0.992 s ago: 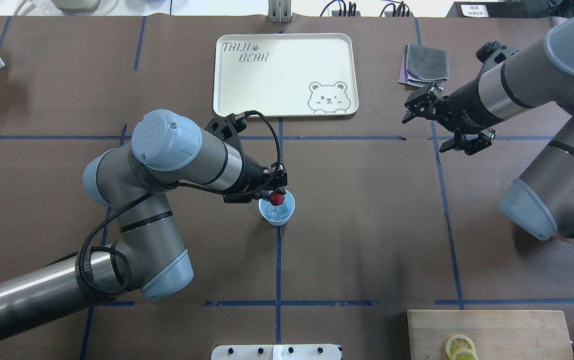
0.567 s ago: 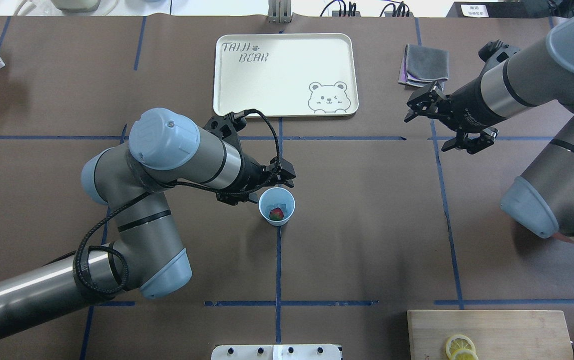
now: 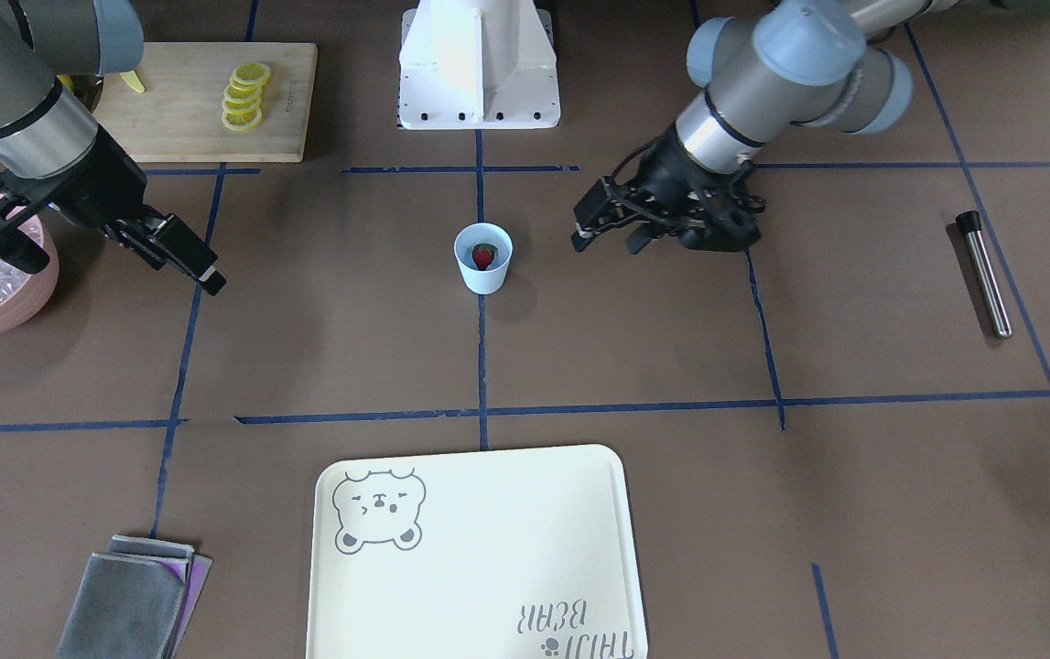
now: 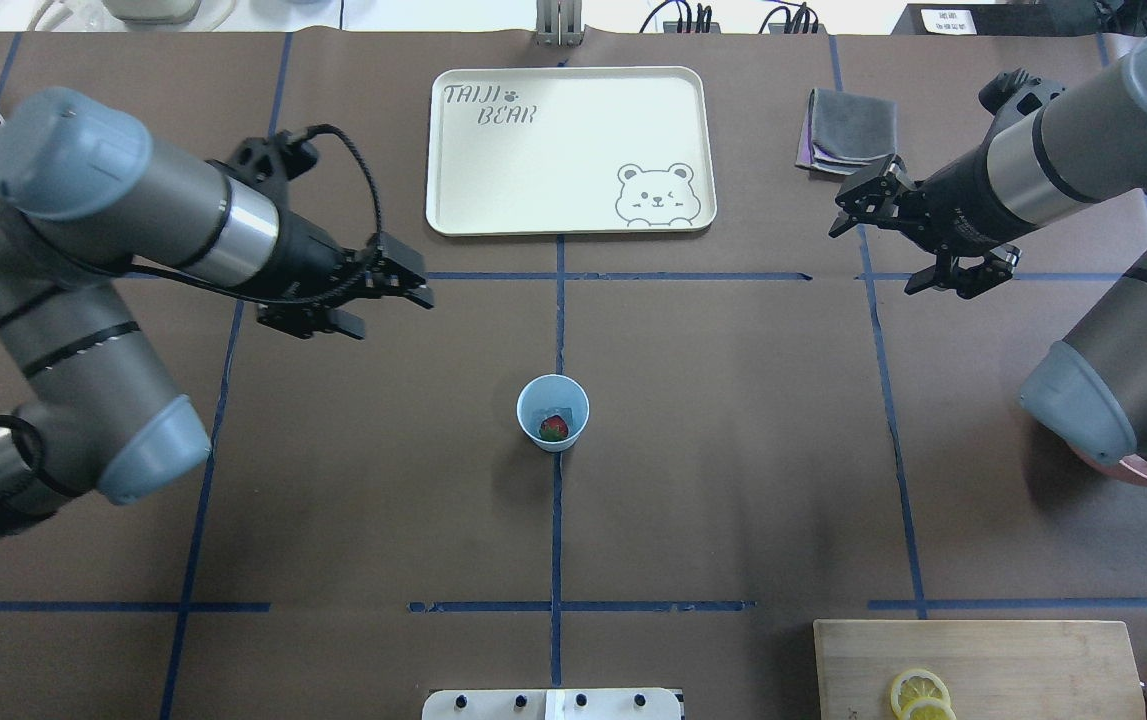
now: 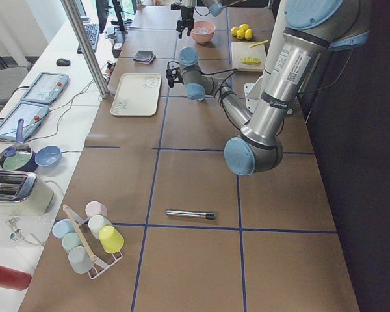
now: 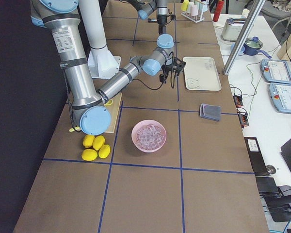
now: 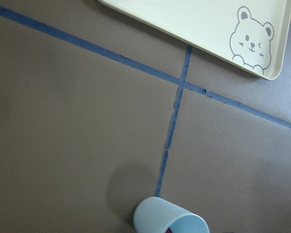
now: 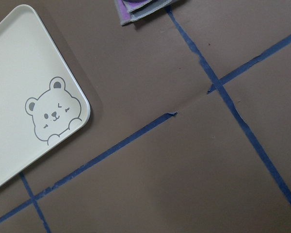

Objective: Mash ice and strawberries in cup
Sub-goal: 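Withdraw the left gripper toward the table edge while the right arm draws back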

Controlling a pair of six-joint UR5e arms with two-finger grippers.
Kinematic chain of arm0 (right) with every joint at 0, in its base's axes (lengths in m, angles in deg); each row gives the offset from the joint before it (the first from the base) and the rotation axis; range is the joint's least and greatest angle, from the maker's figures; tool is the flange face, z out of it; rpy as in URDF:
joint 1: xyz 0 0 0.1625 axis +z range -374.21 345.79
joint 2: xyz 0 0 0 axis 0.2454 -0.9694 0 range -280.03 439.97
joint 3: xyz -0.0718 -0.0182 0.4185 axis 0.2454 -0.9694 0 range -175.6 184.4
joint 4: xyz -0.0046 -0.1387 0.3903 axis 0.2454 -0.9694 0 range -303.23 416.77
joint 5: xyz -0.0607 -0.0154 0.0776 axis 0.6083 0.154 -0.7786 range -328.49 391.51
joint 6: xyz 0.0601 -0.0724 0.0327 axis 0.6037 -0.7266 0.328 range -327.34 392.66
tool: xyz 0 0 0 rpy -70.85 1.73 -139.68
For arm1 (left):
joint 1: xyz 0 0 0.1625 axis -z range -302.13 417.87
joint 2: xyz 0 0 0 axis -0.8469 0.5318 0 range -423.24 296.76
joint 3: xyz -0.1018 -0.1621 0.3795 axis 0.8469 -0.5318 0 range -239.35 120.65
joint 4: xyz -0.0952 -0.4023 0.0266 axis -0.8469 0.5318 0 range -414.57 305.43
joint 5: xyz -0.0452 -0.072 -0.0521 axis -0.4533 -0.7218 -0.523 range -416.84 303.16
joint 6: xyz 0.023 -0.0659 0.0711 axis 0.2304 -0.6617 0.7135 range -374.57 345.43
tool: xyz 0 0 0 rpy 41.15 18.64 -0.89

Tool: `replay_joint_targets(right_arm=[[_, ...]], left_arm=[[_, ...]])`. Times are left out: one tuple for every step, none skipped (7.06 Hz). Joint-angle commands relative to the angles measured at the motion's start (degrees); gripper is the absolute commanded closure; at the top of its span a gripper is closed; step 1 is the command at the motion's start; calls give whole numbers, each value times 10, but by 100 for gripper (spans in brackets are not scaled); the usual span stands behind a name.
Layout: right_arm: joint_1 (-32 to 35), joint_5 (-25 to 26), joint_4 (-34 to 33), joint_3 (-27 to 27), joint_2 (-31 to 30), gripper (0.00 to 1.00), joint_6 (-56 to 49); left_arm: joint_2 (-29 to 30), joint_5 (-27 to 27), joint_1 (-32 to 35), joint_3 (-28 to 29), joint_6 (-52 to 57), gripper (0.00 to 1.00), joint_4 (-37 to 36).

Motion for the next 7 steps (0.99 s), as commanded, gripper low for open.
replay_joint_targets(right_arm=[[24, -26, 0, 0, -18, 0, -35], [38, -35, 2, 1, -33, 0, -53], [60, -43, 0, 0, -51, 0, -107], [78, -55, -3, -1, -61, 0, -143], [83, -58, -2, 1, -64, 0, -144], [83, -58, 1, 2, -72, 0, -145], [83, -58, 2, 5, -72, 0, -145]], left_arm=[[-126, -59, 97, -9, 210, 14, 1], [-180, -60, 124, -3, 309, 14, 1], [-209, -58, 169, 26, 423, 14, -2], [-211, -55, 195, 81, 501, 14, -1], [-206, -52, 231, 130, 510, 14, -1], [-207, -55, 266, 150, 512, 14, -1], [-208, -51, 266, 156, 504, 14, -31]])
